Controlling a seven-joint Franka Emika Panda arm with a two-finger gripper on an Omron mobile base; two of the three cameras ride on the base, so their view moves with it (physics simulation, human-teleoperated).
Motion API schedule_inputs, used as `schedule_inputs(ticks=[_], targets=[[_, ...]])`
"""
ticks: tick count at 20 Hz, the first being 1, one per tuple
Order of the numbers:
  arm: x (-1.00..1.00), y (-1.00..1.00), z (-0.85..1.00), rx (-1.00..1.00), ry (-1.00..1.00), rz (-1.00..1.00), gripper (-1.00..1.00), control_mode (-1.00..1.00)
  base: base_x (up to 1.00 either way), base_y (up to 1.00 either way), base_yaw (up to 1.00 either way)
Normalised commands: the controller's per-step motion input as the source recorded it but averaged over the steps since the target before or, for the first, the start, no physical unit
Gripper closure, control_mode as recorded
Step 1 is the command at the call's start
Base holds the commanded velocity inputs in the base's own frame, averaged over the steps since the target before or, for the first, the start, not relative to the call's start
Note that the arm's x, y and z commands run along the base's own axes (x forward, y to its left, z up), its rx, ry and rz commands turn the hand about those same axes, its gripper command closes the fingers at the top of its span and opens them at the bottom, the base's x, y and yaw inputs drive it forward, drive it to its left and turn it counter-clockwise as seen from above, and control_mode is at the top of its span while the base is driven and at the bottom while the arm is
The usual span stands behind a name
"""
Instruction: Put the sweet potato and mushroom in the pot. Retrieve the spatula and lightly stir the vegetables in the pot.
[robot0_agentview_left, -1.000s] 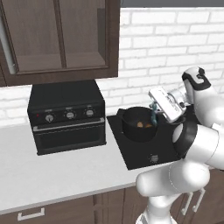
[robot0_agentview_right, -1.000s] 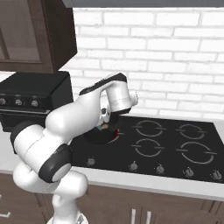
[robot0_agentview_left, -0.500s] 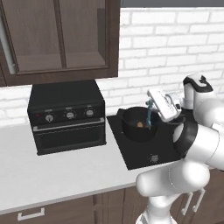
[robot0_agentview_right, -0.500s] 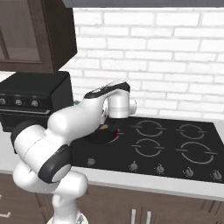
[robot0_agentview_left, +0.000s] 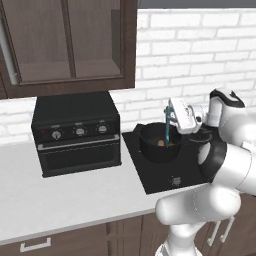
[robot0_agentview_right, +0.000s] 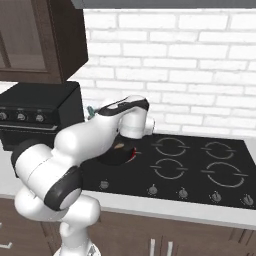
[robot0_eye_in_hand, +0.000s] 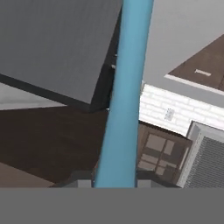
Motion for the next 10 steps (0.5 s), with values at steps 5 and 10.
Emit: schedule_inputs(ticks=[5, 10], targets=[[0.03, -0.23, 0.08, 0.11, 0.17, -0.07, 1.00, -1.00, 0.00, 0.00, 0.00], [0.24, -0.12, 0.00, 0.01, 0.06, -0.08, 1.00, -1.00, 0.00, 0.00, 0.00]])
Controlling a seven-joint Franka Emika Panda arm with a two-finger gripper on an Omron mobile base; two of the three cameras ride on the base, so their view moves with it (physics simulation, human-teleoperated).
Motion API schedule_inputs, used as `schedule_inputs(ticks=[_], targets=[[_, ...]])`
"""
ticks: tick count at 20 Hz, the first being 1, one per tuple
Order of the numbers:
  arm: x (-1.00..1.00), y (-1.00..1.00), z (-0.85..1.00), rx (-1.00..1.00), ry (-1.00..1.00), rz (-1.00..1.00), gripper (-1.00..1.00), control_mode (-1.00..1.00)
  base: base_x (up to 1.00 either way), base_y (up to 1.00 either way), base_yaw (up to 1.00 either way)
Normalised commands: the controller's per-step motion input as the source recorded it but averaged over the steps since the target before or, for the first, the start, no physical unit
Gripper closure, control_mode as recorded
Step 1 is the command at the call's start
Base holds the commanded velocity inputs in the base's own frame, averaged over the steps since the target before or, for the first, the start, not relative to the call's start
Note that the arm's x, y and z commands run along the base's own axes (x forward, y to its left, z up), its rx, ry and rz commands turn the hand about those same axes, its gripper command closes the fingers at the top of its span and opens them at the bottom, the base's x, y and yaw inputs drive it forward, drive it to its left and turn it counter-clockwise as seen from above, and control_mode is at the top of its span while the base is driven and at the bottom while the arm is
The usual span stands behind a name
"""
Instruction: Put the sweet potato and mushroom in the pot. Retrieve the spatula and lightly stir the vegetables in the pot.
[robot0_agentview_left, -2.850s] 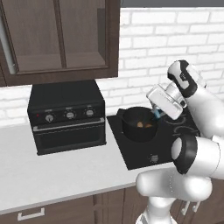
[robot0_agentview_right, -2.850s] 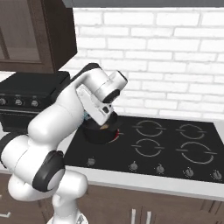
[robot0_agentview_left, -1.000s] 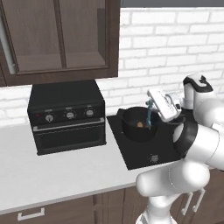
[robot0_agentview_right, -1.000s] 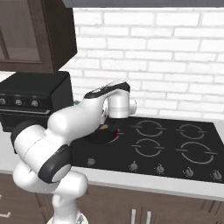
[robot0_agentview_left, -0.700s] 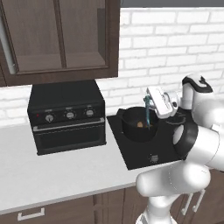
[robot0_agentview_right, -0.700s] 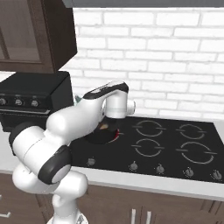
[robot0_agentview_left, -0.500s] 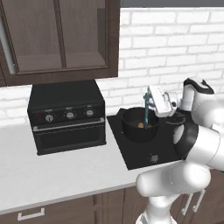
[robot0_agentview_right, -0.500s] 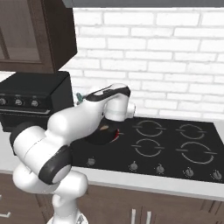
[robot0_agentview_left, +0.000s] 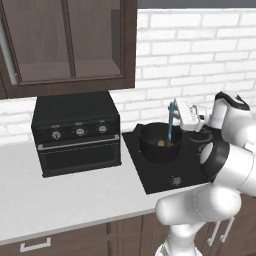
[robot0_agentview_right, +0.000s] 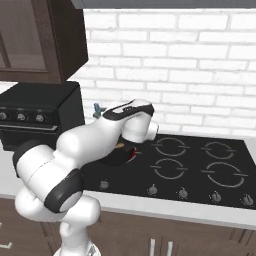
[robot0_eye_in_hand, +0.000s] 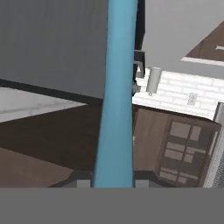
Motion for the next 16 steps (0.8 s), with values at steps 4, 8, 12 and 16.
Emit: schedule_inputs(ticks=[4, 8, 12, 16], targets=[[0.37, -0.09, 0.07, 0.01, 0.08, -0.04, 1.00, -1.00, 0.00, 0.00, 0.00], [0.51, 0.00, -0.01, 0.04, 0.04, -0.04, 1.00, -1.00, 0.00, 0.00, 0.00], [0.34, -0.01, -0.01, 0.09, 0.00, -0.02, 1.00, -1.00, 0.00, 0.00, 0.00], [0.21, -0.05, -0.04, 0.06, 0.00, -0.03, 1.00, -1.00, 0.00, 0.00, 0.00]])
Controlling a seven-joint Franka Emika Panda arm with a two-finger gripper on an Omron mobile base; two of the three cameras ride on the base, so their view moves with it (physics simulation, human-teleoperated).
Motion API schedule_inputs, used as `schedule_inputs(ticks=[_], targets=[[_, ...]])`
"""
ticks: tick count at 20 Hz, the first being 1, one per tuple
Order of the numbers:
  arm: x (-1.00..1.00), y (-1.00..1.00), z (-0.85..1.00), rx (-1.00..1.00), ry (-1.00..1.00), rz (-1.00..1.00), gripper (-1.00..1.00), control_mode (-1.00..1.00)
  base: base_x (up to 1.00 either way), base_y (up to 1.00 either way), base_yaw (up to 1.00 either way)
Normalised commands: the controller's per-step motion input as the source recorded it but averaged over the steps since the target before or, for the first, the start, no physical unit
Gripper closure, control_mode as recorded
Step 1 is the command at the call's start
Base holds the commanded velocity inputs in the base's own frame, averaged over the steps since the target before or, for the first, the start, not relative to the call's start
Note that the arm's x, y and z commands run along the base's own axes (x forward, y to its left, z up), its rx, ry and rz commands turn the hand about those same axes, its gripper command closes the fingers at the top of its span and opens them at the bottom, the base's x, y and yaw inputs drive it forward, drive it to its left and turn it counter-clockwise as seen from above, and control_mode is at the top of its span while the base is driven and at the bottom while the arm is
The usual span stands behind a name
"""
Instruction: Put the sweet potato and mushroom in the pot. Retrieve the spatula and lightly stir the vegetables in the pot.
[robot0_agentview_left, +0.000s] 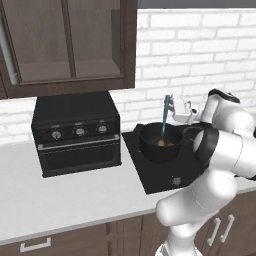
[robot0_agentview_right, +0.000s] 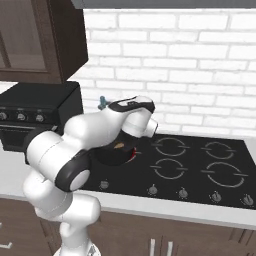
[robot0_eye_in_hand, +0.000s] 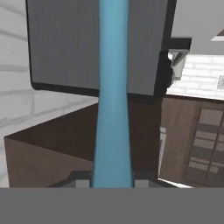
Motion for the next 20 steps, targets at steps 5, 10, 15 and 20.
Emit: schedule_inputs(ticks=[5, 10, 15, 20], targets=[[0.07, -0.04, -0.17, 0.00, 0.03, -0.04, 1.00, -1.00, 0.00, 0.00, 0.00], [0.07, -0.03, -0.31, 0.00, 0.08, -0.06, 1.00, -1.00, 0.00, 0.00, 0.00], [0.08, -0.11, -0.20, 0.00, 0.09, -0.06, 1.00, -1.00, 0.00, 0.00, 0.00], [0.12, -0.20, -0.16, 0.00, 0.03, -0.09, 1.00, -1.00, 0.00, 0.00, 0.00]])
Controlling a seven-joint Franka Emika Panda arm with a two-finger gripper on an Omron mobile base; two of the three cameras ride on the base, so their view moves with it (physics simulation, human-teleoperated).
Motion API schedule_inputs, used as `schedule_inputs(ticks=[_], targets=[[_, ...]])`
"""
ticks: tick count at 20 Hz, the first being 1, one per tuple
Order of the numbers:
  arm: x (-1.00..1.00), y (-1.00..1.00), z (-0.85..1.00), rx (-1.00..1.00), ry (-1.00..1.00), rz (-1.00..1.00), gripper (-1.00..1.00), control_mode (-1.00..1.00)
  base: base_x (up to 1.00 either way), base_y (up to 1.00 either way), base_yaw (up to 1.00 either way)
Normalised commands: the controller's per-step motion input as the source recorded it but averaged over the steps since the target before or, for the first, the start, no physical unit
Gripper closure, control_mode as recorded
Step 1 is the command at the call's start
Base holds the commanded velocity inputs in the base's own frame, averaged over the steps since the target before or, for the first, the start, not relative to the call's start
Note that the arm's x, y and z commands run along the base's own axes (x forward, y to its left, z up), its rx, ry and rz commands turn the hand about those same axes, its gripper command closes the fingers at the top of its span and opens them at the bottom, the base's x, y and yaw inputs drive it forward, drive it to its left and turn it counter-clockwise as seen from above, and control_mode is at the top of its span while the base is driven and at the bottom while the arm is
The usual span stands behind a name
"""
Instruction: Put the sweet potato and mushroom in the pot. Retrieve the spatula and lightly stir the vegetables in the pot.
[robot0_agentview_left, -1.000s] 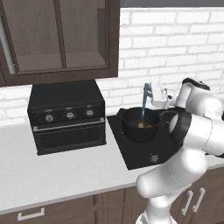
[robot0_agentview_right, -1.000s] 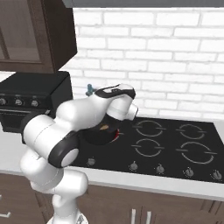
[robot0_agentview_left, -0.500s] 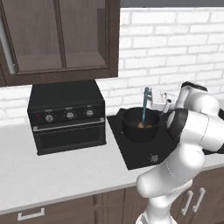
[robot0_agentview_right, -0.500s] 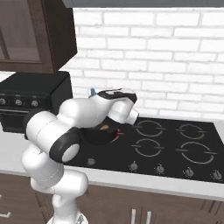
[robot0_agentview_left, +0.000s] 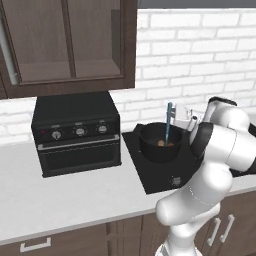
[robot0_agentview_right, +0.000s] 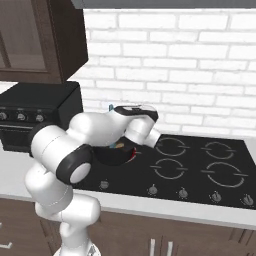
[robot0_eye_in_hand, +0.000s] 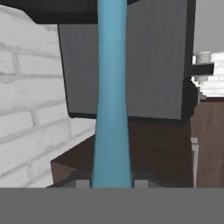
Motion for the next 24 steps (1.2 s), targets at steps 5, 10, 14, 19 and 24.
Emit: schedule_inputs(ticks=[5, 10, 14, 19, 24], targets=[[0.18, -0.05, -0.33, -0.02, 0.00, -0.10, 1.00, -1.00, 0.00, 0.00, 0.00], [0.09, 0.00, -0.27, -0.01, -0.08, -0.05, 1.00, -1.00, 0.00, 0.00, 0.00], [0.06, 0.00, -0.12, 0.01, -0.10, -0.03, 1.00, -1.00, 0.00, 0.00, 0.00], [0.07, 0.00, -0.08, 0.03, -0.13, -0.09, 1.00, -1.00, 0.00, 0.00, 0.00], [0.19, -0.01, -0.05, 0.01, -0.14, -0.08, 1.00, -1.00, 0.00, 0.00, 0.00]])
